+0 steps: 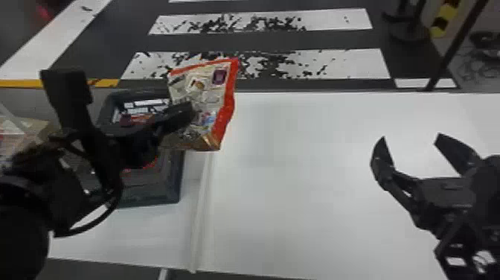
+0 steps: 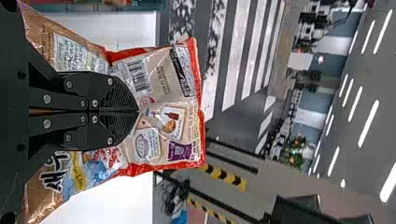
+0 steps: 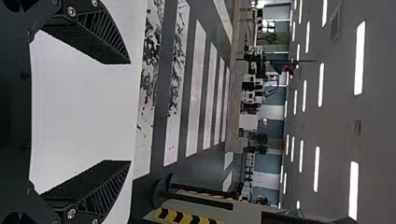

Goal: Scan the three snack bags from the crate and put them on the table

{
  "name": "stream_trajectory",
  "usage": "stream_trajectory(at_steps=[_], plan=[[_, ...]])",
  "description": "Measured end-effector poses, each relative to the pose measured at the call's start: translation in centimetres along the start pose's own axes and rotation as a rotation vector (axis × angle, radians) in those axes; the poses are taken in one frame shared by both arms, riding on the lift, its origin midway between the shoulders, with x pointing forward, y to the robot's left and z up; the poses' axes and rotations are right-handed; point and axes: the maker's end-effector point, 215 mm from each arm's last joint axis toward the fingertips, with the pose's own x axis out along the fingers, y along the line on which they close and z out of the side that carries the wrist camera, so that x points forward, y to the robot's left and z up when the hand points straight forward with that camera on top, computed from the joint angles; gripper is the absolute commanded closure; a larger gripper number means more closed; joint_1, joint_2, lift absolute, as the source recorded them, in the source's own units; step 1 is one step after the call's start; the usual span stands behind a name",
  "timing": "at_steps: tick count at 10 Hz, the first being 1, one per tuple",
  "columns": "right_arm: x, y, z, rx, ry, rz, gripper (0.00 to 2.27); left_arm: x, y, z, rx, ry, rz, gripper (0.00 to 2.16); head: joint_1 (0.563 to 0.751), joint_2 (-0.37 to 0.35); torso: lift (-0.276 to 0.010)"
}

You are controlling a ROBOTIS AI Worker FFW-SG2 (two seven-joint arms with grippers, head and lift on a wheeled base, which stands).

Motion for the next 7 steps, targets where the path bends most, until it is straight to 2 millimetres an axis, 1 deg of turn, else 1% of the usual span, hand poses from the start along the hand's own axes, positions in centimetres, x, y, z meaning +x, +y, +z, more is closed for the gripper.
stream_trajectory(at_steps=[1,2,3,4,5,6,7], plan=[[0.1,-0.6,0.1,0.013,0.0,-0.007,0.13,1.0,-3.3,-1.0,-0.005,0.018,-0.065,1.92,0.695,-0.011,-0.094],[0.2,-1.2,0.4,0.023,-0.004,-0.014,0.13,2.1,-5.9,-2.7,0.008,0.054,-0.104,1.92,0.695,-0.074,-0.094],[0.4,-1.6,0.8,0.034,-0.011,-0.017,0.13,3.3,-8.3,-4.9,0.035,0.103,-0.138,1.92,0.695,-0.118,-0.094],[0.5,-1.9,1.0,0.042,-0.016,-0.02,0.13,4.5,-10.5,-7.6,0.071,0.161,-0.159,1.92,0.695,-0.168,-0.094],[0.6,-2.1,1.3,0.043,-0.023,-0.022,0.13,5.8,-12.5,-10.8,0.112,0.222,-0.175,1.92,0.695,-0.193,-0.094],[0.6,-2.3,1.5,0.045,-0.028,-0.024,0.13,6.9,-14.5,-13.8,0.158,0.27,-0.196,1.92,0.695,-0.236,-0.094],[0.7,-2.5,1.7,0.05,-0.031,-0.026,0.13,7.7,-16.8,-16.3,0.207,0.3,-0.227,1.92,0.695,-0.28,-0.094]])
